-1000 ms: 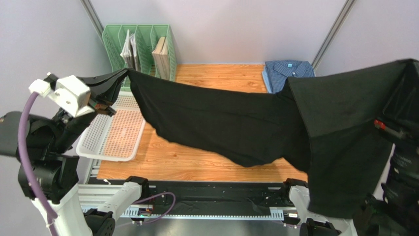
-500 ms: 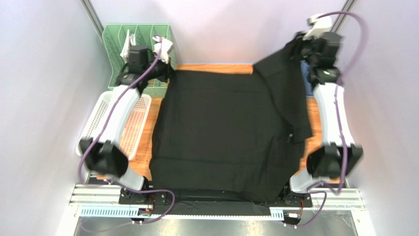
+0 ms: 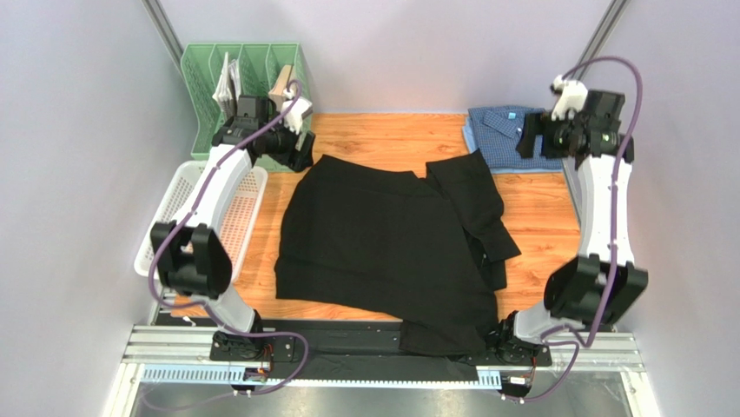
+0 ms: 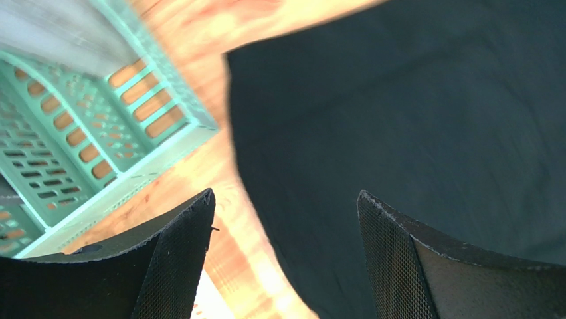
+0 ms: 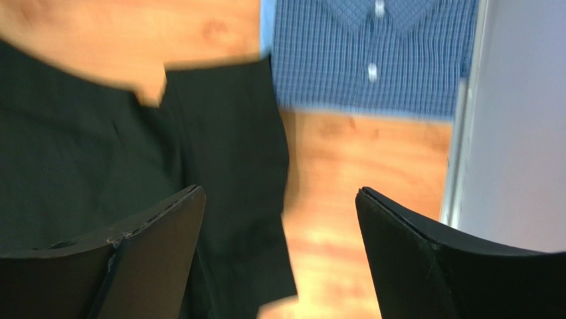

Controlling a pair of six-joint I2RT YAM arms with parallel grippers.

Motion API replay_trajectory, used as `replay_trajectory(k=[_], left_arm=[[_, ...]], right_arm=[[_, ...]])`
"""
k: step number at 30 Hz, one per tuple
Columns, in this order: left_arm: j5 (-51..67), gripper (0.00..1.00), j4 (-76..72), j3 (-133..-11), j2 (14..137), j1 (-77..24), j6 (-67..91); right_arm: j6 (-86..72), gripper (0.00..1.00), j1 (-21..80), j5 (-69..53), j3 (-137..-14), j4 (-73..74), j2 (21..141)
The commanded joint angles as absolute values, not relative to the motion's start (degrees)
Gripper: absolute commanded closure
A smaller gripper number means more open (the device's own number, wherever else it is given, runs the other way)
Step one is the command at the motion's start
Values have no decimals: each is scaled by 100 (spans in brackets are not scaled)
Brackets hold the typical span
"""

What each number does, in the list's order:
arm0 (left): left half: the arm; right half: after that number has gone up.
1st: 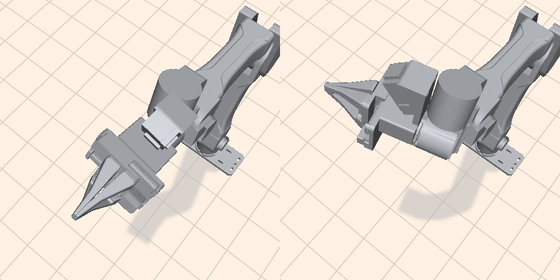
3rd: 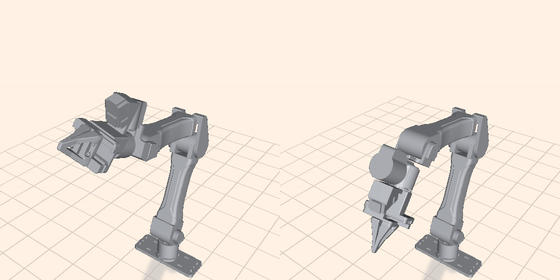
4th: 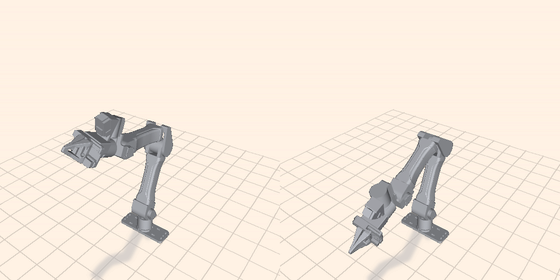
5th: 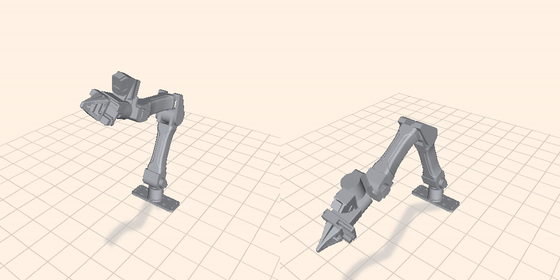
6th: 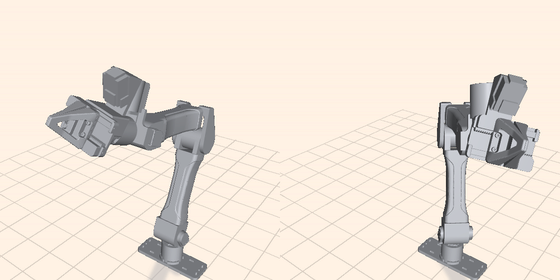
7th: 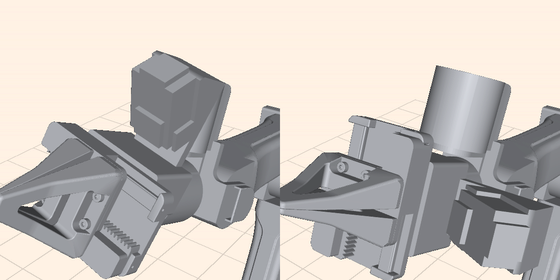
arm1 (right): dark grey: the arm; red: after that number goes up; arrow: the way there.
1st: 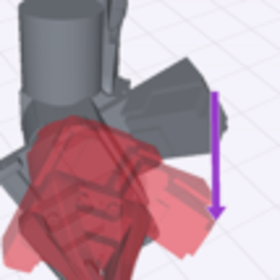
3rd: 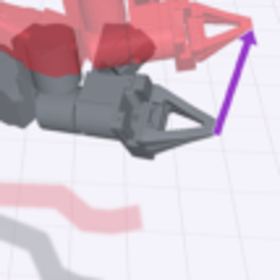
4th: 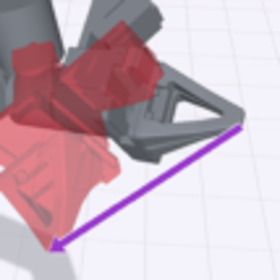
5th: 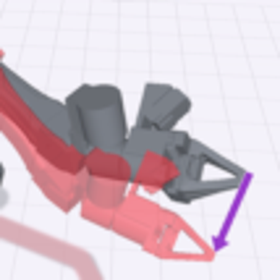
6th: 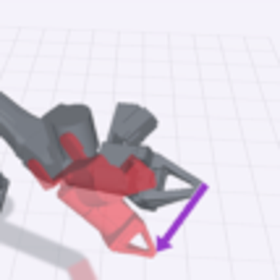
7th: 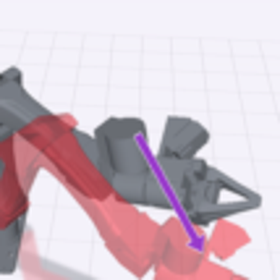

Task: Fold and stack the long sleeve shirts
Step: Flatten the shirt out

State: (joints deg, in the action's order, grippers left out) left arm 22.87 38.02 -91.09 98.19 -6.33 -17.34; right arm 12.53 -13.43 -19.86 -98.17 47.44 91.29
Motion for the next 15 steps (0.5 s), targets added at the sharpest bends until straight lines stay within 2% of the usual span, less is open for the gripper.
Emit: replay_trajectory(k=[1,6,7,15], left_arm=[[2610,17,4508,-8307,8896,-1018,-2697],[2417,23,4553,-7595,8920,-1344,-2734],[2365,25,4588,-7594,9138,-1414,-2716],[1899,42,4790,-7822,10124,-1477,-2593]], right_arm=[[2469,14,-1301,-2232,-8414,6264,8456],[2312,26,-1231,-2180,-7042,5925,8130],[2233,31,-1143,-2119,-6779,5724,8191],[1820,50,-598,-1258,-6363,4493,9542]])
